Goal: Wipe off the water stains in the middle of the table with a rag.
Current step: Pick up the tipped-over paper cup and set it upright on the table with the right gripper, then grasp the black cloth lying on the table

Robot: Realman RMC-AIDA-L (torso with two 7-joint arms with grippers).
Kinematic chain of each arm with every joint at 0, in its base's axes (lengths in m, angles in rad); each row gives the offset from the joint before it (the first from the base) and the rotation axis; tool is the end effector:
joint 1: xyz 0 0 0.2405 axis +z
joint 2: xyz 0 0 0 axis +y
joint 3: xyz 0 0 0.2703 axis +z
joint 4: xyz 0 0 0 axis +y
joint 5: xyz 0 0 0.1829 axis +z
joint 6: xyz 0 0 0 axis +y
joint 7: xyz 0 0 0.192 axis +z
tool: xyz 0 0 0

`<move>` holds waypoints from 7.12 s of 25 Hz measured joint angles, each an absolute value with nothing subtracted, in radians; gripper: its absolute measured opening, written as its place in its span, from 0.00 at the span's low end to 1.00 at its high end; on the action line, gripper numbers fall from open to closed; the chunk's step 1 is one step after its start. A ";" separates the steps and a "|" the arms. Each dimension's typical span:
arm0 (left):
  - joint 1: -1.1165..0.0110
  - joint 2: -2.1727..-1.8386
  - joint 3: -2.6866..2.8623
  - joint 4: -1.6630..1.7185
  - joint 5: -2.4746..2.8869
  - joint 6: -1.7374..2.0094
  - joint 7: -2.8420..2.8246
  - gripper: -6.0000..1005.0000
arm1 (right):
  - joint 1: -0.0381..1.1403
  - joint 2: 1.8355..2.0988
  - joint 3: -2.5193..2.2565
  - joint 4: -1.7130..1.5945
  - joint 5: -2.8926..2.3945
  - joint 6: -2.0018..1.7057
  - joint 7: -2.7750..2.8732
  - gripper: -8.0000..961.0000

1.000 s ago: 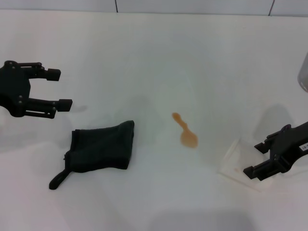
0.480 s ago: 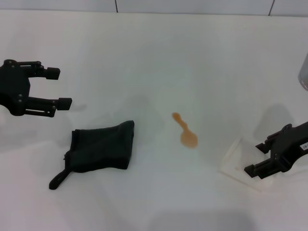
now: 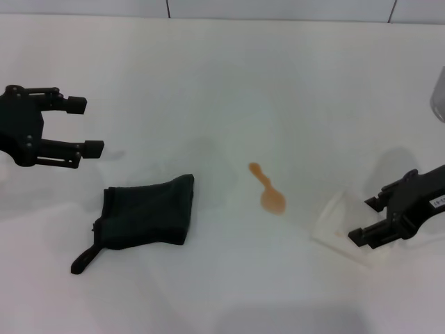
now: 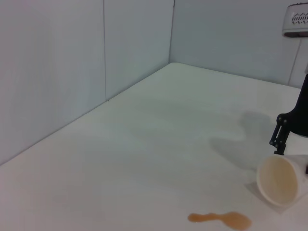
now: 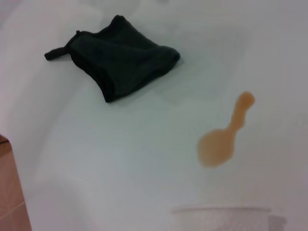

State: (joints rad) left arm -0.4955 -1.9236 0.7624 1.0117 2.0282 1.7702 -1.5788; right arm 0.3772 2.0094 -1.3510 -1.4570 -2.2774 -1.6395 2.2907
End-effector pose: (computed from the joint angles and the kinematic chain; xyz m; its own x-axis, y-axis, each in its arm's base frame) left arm -0.2427 0.3318 0.0402 0.9216 0.2446 0.3012 0.3142 -0.9259 -0.2096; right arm 0.2377 0.2905 -0.0332 0.8296 -0.5446 0.1234 -0.5130 -0.8306 -0.2168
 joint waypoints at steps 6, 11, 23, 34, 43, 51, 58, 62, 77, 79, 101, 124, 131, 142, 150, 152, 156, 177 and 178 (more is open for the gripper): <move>-0.495 -1.924 0.762 1.011 2.026 1.770 -1.577 0.86 | 0.383 2.010 -1.351 -1.457 -2.271 -1.609 2.286 0.69; -0.495 -1.924 0.743 1.011 2.026 1.771 -1.574 0.86 | 0.385 2.011 -1.344 -1.447 -2.244 -1.573 2.261 0.69; -0.497 -1.927 0.738 1.007 2.028 1.770 -1.566 0.86 | 0.361 2.011 -1.211 -1.306 -2.043 -1.478 2.032 0.69; -0.499 -1.933 0.738 1.006 2.031 1.756 -1.558 0.86 | 0.391 2.011 -1.024 -1.000 -1.845 -1.448 1.710 0.68; -0.501 -1.933 0.738 0.963 2.031 1.744 -1.524 0.86 | 0.396 2.010 -0.919 -0.818 -1.711 -1.403 1.480 0.68; -0.502 -1.932 0.737 0.939 2.031 1.740 -1.503 0.86 | 0.405 2.009 -0.838 -0.663 -1.615 -1.387 1.298 0.68; -0.498 -1.934 0.740 0.939 2.031 1.739 -1.498 0.86 | 0.406 2.011 -0.829 -0.556 -1.584 -1.350 1.188 0.68; -0.498 -1.937 0.743 0.939 2.031 1.739 -1.498 0.86 | 0.406 2.011 -0.828 -0.500 -1.565 -1.327 1.130 0.68; -0.505 -1.944 0.744 0.940 2.031 1.738 -1.500 0.86 | 0.362 2.011 -0.830 -0.447 -1.517 -1.351 1.040 0.68; -0.506 -1.943 0.745 0.943 2.031 1.740 -1.502 0.86 | 0.360 2.011 -0.831 -0.442 -1.517 -1.353 1.036 0.68; -0.505 -1.945 0.749 0.942 2.046 1.743 -1.510 0.86 | 0.357 2.011 -0.827 -0.379 -1.515 -1.321 0.981 0.68; -0.508 -1.945 0.749 0.949 2.047 1.747 -1.520 0.86 | 0.329 2.011 -0.808 -0.317 -1.512 -1.343 0.969 0.70; -0.510 -1.945 0.748 0.952 2.052 1.751 -1.522 0.86 | 0.306 2.007 -0.789 -0.300 -1.502 -1.365 0.969 0.81; -0.509 -1.945 0.749 0.954 2.056 1.752 -1.525 0.86 | 0.254 2.005 -0.777 -0.298 -1.497 -1.370 0.968 0.90; -0.504 -1.945 0.749 0.959 2.056 1.752 -1.531 0.86 | 0.232 2.005 -0.776 -0.298 -1.498 -1.419 0.970 0.90; -0.503 -1.945 0.749 0.963 2.056 1.752 -1.534 0.86 | 0.221 2.004 -0.779 -0.304 -1.503 -1.459 0.970 0.90; -0.503 -1.945 0.749 0.965 2.056 1.753 -1.542 0.86 | 0.194 2.003 -0.787 -0.327 -1.511 -1.588 0.969 0.90; -0.511 -1.945 0.741 0.965 2.054 1.728 -1.545 0.86 | 0.227 2.006 -0.779 -0.520 -1.501 -1.693 1.056 0.89; -0.511 -1.945 0.741 0.965 2.052 1.726 -1.545 0.86 | 0.229 2.007 -0.781 -0.539 -1.501 -1.692 1.069 0.89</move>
State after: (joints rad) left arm -0.5112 -1.9450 0.7407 0.9650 2.0523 1.7261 -1.5448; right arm 0.2294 2.0067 -0.7808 -0.5394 -1.5013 -1.6922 1.0691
